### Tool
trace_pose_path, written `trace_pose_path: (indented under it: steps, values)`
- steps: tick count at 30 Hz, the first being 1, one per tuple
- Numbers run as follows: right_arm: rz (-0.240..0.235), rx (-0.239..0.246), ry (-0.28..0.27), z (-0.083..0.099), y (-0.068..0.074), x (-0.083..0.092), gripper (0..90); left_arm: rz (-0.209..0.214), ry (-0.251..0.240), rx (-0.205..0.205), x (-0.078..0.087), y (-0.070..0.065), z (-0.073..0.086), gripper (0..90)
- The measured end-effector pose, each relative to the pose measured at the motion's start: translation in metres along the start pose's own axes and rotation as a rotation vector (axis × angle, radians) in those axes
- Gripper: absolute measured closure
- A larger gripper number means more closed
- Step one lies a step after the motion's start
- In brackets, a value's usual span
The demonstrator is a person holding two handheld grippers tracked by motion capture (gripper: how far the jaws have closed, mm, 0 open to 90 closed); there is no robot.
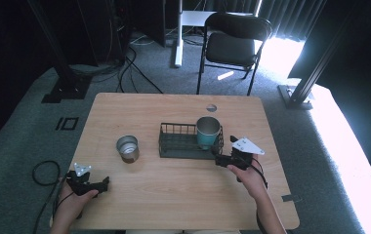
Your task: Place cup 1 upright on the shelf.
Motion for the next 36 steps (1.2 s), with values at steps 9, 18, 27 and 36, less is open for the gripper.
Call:
trace_pose_path:
  steps: [9,18,27,36]
  values:
    - [0.028,-0.016,0.03,0.018,-0.013,0.011,10.8,0.0,0.0,0.0,0.0,0.0,0.0,0.5]
    - [0.057,-0.019,0.071,0.036,-0.028,0.022,10.8,0.0,0.0,0.0,0.0,0.0,0.0,0.5]
    - [0.072,-0.042,0.13,0.057,-0.041,0.032,10.8,0.0,0.0,0.0,0.0,0.0,0.0,0.5]
    - [0.107,-0.073,0.176,0.07,-0.055,0.044,10.8,-0.001,0.002,0.0,0.0,0.0,0.0,0.5]
Point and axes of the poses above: each handheld gripper's, and its own axes: x roughly backward along the jaws, z roughly out of its underside, y roughly to its left, the point moved 3 cm from there along -x, roughly forward along the jaws, and after that the axes turned 5 degrees about -x, right-handed, at the moved point
